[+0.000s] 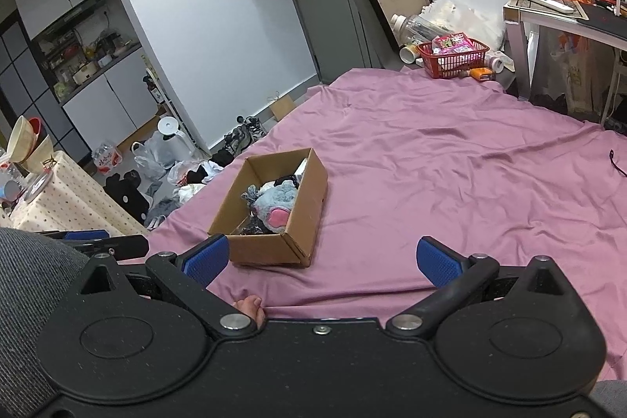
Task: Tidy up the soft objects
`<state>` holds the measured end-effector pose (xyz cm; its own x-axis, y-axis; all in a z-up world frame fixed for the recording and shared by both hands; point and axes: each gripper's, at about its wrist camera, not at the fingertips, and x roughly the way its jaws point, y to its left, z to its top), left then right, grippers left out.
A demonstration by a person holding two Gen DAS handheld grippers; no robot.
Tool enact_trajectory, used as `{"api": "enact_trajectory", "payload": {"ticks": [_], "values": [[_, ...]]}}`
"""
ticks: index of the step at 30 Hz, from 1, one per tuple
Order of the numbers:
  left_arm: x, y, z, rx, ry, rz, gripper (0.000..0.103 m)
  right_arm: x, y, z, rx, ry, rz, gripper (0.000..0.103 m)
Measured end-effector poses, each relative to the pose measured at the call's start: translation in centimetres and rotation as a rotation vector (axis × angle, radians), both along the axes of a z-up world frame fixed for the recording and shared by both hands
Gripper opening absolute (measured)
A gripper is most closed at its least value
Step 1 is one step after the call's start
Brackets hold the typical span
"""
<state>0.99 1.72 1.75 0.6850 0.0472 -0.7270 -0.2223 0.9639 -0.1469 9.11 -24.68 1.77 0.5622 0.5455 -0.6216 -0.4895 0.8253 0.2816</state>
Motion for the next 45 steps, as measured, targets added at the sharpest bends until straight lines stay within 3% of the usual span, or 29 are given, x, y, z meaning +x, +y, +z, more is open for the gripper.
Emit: {"api": "enact_trajectory", "payload": {"ticks": [45], "values": [[-0.39,-0.14,-0.33,0.017,0.002,0.016,0.100,-0.20,0.14,0.18,-0.023,0.004,-0.019,0.103]]}}
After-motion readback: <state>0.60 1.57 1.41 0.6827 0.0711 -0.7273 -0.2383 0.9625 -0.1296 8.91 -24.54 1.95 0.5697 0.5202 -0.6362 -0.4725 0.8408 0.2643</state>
